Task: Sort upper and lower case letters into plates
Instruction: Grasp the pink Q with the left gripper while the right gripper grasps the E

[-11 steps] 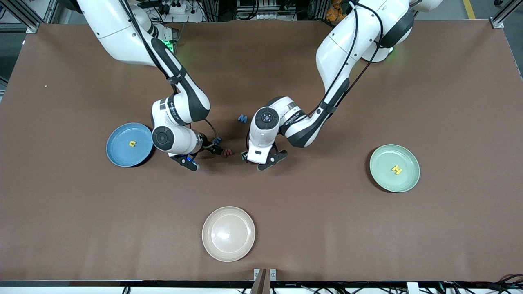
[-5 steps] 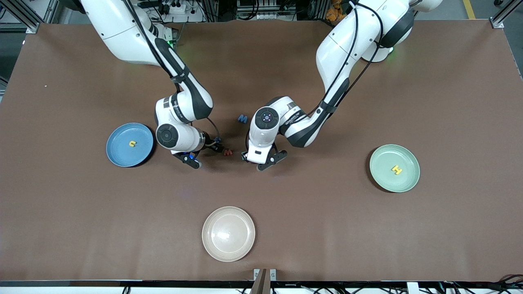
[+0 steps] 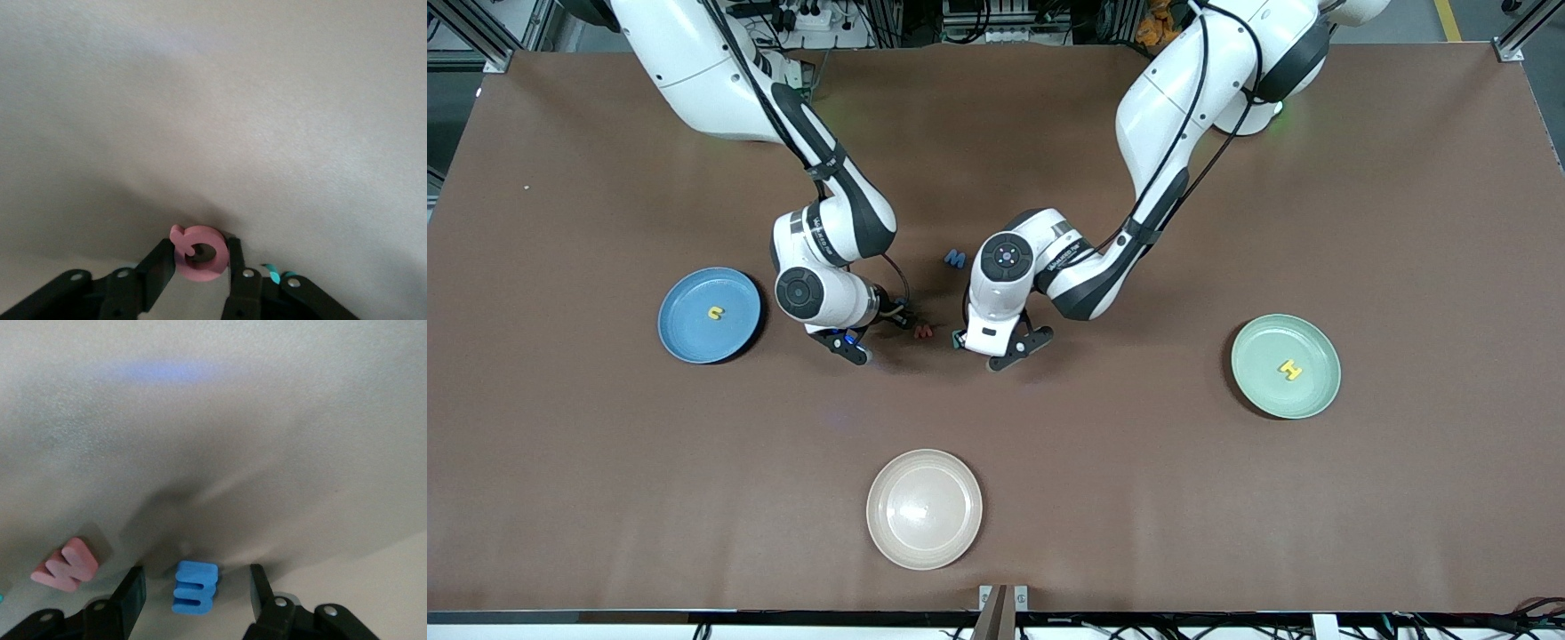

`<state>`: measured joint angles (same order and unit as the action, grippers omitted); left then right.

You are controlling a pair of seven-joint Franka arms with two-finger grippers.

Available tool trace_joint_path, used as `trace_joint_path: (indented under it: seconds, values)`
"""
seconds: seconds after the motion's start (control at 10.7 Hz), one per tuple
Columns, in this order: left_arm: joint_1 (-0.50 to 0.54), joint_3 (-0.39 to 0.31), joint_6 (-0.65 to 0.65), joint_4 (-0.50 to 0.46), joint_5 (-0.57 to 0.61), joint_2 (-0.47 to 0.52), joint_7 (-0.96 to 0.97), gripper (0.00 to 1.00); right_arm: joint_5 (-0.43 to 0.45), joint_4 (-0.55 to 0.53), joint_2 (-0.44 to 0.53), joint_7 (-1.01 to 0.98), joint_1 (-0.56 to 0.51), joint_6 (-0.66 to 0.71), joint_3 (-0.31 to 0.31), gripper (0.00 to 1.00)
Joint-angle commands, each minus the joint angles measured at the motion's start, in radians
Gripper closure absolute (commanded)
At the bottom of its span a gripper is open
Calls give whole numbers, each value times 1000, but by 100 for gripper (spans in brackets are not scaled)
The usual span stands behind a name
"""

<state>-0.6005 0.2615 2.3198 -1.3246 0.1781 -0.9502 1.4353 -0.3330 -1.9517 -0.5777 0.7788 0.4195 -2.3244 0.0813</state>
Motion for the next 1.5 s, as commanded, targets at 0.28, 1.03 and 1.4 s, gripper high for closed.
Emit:
trace_joint_path:
  seconds: [0.28, 1.03, 1.4]
  values:
    - [56, 28, -104, -13, -28, 57, -61, 100, -18, -12, 10, 8, 5, 0, -3, 76]
    - [434, 156, -465, -105, -28, 275, -459, 100, -17, 66, 13, 5, -17, 151, -8, 95]
    - [661, 159, -470, -287, -26, 401, -844, 100, -6, 154, 13, -12, -82, 333, -11, 95]
